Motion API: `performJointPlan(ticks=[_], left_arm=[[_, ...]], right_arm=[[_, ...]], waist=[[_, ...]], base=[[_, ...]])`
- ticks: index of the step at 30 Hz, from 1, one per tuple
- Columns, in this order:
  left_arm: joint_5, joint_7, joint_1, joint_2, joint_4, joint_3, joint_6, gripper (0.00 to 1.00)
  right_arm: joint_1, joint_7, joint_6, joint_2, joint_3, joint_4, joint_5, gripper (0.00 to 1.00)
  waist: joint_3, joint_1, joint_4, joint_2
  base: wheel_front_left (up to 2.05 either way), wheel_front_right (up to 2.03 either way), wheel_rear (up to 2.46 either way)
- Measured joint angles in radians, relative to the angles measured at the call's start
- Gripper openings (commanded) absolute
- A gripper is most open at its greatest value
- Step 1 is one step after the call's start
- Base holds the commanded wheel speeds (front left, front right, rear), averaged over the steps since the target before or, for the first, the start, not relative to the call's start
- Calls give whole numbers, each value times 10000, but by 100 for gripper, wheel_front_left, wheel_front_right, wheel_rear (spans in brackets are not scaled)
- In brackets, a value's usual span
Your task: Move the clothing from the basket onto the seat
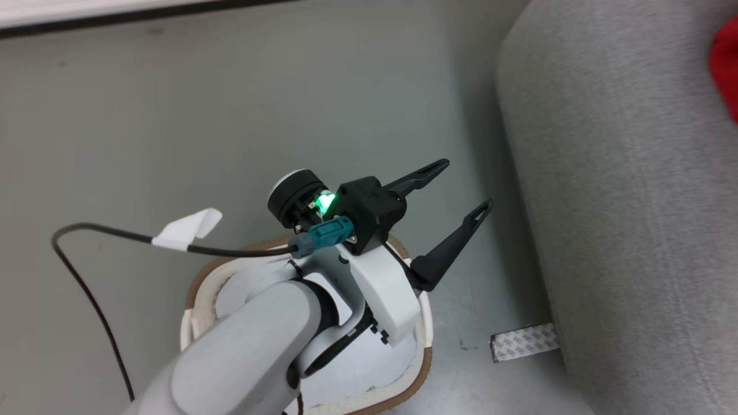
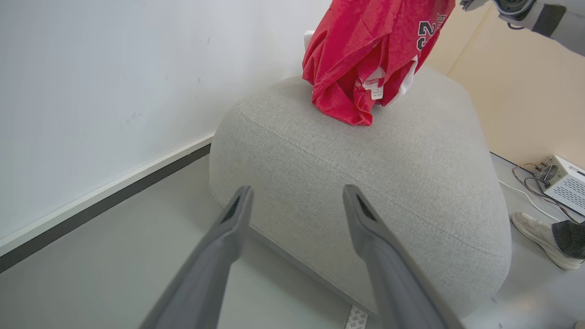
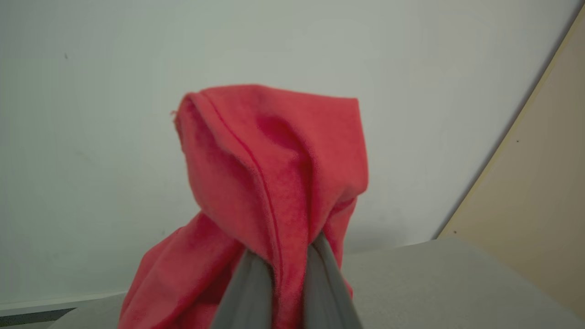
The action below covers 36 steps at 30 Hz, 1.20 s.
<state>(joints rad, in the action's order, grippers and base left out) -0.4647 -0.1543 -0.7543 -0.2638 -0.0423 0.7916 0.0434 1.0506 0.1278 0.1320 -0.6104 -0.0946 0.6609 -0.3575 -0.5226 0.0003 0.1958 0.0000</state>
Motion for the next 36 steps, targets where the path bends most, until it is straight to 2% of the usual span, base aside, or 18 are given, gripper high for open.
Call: performJointPlan(ticks=[4, 6, 12, 13, 14, 15, 16, 19, 25, 36], left_arm=[[2, 157, -3, -50, 92, 13, 48, 100], [-6, 240, 5, -56, 119, 19, 79, 100], [-46, 408, 148, -94, 167, -21, -8, 100], [-58, 412, 178, -107, 173, -23, -21, 100], [-81, 416, 219, -138, 192, -31, -50, 100], [-102, 420, 248, -173, 213, -35, -67, 100], [-123, 424, 272, -207, 234, -44, -92, 100], [-222, 512, 383, -265, 265, -123, -186, 100], [-408, 830, 951, -405, 401, -355, -474, 100], [-940, 2065, 2602, -692, 840, -1141, -1448, 100]], right_arm=[[-289, 8, -2, 263, -769, 894, 830, 0], [-641, 67, 0, 598, -1068, 1394, 1218, 0], [-1350, 393, -2, 1384, -2182, 2675, 1962, 0], [-1404, 395, -2, 1484, -2278, 2828, 2105, 7], [-1458, 441, 0, 1599, -2328, 2915, 2253, 33], [-1487, 577, 0, 1710, -2428, 2986, 2382, 90], [-1497, 677, 0, 1799, -2543, 3033, 2429, 100], [-1529, 838, -2, 2004, -2648, 3099, 2654, 100], [-2328, 1204, -2, 2543, -2029, 2556, 3135, 100], [-5211, 1331, -2, 3390, -953, -993, 3160, 100]], waist=[[-378, 0, -353, 0], [-448, -1, -449, -1], [-310, -2, -408, -1], [-278, -2, -380, -1], [-238, -2, -348, -1], [-192, -2, -317, -1], [-136, -2, -283, -1], [50, -2, -183, -1], [743, -3, -2, -1], [2662, -5, 29, 0]], base=[[0, 0, 0], [0, 0, 0], [0, 0, 0], [0, 0, 0], [0, 0, 0], [0, 0, 0], [0, 0, 0], [0, 0, 0], [0, 0, 0], [0, 0, 0]])
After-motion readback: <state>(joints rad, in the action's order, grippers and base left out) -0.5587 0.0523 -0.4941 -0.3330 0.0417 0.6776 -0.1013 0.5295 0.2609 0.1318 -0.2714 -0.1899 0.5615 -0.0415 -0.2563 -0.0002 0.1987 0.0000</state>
